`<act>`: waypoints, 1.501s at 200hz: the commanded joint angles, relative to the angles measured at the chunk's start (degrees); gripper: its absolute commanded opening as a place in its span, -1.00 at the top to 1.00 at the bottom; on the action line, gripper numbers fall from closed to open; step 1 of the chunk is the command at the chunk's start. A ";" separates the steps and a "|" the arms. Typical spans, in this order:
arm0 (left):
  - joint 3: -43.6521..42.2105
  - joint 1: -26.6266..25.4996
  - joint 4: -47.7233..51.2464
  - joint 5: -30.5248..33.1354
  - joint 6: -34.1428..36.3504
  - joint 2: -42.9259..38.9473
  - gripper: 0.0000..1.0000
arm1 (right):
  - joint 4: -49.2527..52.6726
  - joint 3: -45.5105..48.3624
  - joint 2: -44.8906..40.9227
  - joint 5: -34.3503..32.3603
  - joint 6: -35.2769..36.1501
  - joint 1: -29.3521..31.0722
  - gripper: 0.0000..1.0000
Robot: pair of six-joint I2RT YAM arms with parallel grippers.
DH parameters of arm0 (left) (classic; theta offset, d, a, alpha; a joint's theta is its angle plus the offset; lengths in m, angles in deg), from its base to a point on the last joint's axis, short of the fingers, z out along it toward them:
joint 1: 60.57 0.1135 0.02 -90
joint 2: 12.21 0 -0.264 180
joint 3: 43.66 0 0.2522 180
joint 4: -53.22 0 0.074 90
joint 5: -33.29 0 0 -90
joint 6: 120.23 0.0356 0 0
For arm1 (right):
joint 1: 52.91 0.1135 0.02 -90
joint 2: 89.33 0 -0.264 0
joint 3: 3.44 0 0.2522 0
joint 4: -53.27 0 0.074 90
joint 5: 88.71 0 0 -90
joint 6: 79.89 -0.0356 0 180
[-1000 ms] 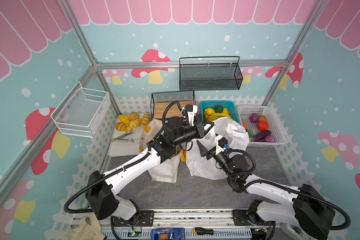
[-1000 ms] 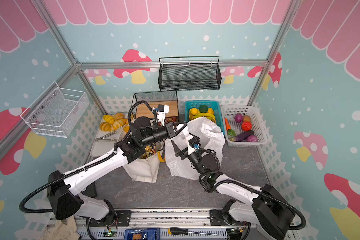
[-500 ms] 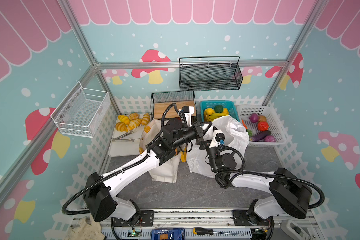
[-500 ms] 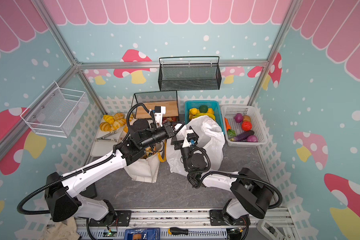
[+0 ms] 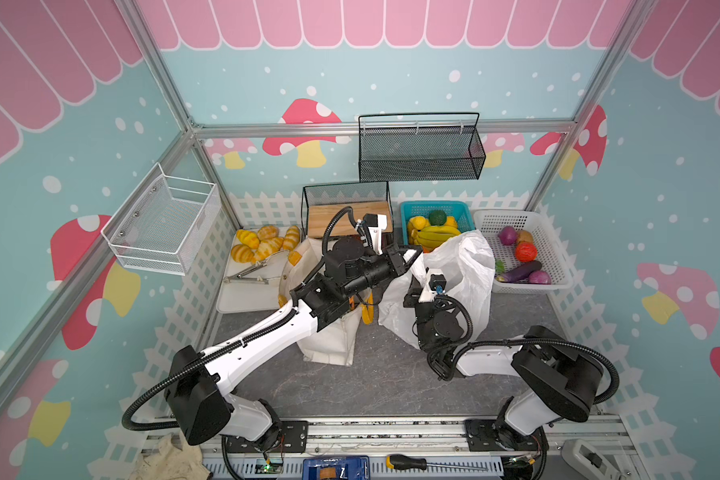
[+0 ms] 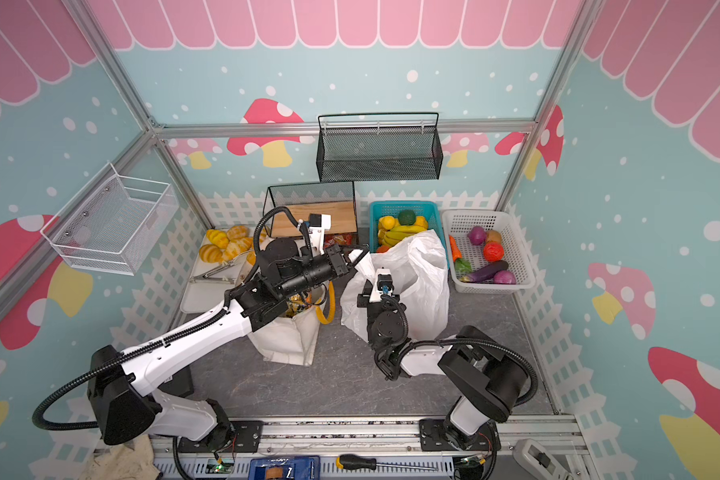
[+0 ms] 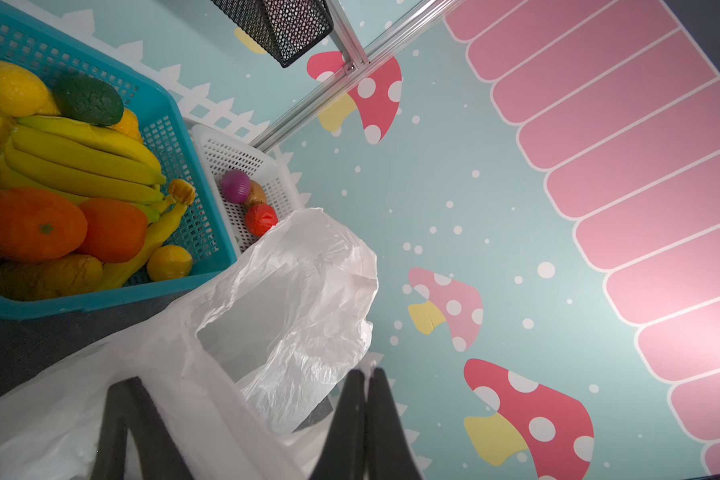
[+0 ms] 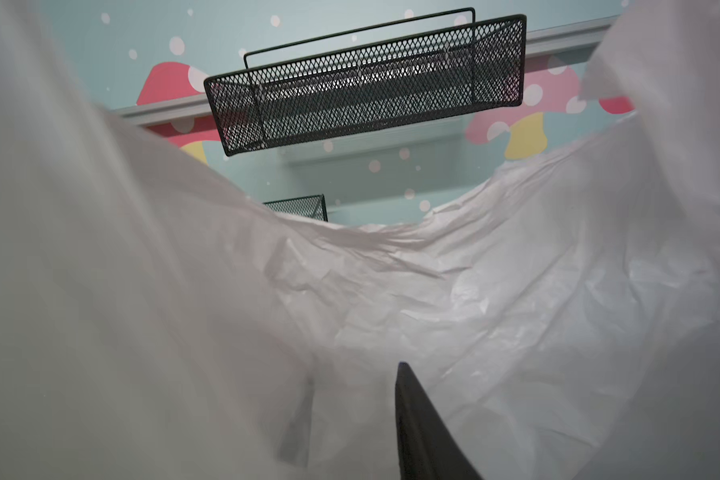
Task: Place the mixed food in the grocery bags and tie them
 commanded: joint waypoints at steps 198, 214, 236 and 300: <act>3.56 0.74 -1.45 -7.16 1.06 1.33 1.00 | 37.33 -8.04 -22.24 83.17 11.80 -24.85 -0.86; 3.53 0.73 -1.46 -7.64 1.15 1.16 1.00 | 38.45 -11.35 -18.61 91.27 10.85 -27.66 -0.87; 3.47 0.74 -1.47 -7.93 1.32 0.94 1.00 | 38.70 -16.09 -12.71 100.82 8.93 -30.14 -0.88; 3.37 0.92 -1.14 -7.80 2.56 0.18 1.00 | 41.35 -15.57 -3.44 105.14 7.84 -30.78 0.03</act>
